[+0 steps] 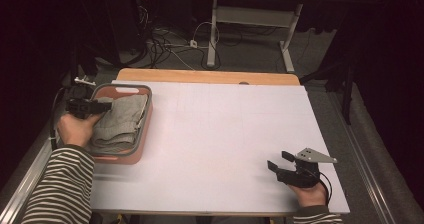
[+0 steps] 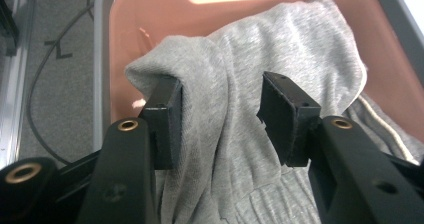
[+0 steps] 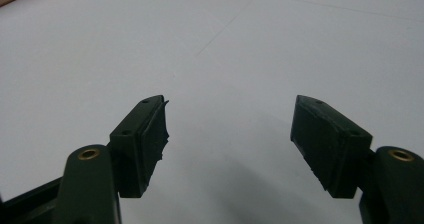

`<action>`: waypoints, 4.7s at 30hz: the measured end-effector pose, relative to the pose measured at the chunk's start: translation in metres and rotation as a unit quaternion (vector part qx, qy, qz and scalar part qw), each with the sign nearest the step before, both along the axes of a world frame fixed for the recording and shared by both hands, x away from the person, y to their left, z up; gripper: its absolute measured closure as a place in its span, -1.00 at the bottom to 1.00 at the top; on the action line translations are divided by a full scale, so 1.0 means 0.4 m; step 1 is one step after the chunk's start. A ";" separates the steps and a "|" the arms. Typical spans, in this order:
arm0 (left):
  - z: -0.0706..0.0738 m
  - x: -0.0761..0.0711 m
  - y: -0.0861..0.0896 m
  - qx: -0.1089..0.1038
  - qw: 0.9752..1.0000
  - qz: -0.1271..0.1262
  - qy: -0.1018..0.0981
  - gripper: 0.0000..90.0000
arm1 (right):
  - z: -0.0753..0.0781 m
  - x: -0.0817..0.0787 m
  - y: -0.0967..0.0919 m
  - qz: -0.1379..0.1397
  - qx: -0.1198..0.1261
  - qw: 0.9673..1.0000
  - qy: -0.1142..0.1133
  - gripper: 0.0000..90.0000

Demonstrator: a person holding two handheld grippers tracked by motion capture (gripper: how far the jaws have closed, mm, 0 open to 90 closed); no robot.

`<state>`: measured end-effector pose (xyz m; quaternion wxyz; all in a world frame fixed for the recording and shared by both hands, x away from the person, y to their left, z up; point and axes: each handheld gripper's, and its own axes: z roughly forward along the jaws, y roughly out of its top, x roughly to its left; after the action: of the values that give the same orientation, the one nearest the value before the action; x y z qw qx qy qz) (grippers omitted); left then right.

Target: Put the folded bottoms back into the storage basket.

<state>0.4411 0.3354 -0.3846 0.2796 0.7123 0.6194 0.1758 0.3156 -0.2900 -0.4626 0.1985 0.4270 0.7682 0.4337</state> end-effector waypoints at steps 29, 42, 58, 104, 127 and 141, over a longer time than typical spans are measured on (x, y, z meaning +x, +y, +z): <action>-0.082 0.067 -0.111 -0.002 0.996 -0.058 0.064 0.24 | 0.001 -0.001 -0.002 0.004 0.002 1.000 -0.001 -0.31; -0.096 0.065 -0.130 -0.010 0.991 -0.097 0.090 0.36 | 0.001 -0.001 0.001 0.007 0.000 1.000 -0.002 -0.31; -0.036 0.020 -0.119 -0.028 0.995 -0.094 0.025 0.07 | 0.003 -0.003 0.000 0.004 0.002 1.000 -0.004 -0.31; 0.023 -0.077 -0.102 -0.046 0.992 -0.113 -0.012 -0.23 | 0.002 -0.002 -0.001 0.004 0.003 1.000 -0.002 -0.31; 0.025 -0.129 -0.126 -0.038 0.989 -0.142 -0.031 -0.25 | 0.003 -0.003 -0.002 0.007 0.003 1.000 -0.003 -0.31; 0.019 -0.159 -0.113 -0.050 0.987 -0.142 -0.048 -0.25 | 0.004 -0.005 -0.005 0.005 0.003 1.000 -0.004 -0.31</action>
<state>0.3775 0.2901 -0.3769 0.3663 0.7691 0.5056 0.1370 0.3134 -0.2918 -0.4611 0.1982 0.4219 0.7680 0.4391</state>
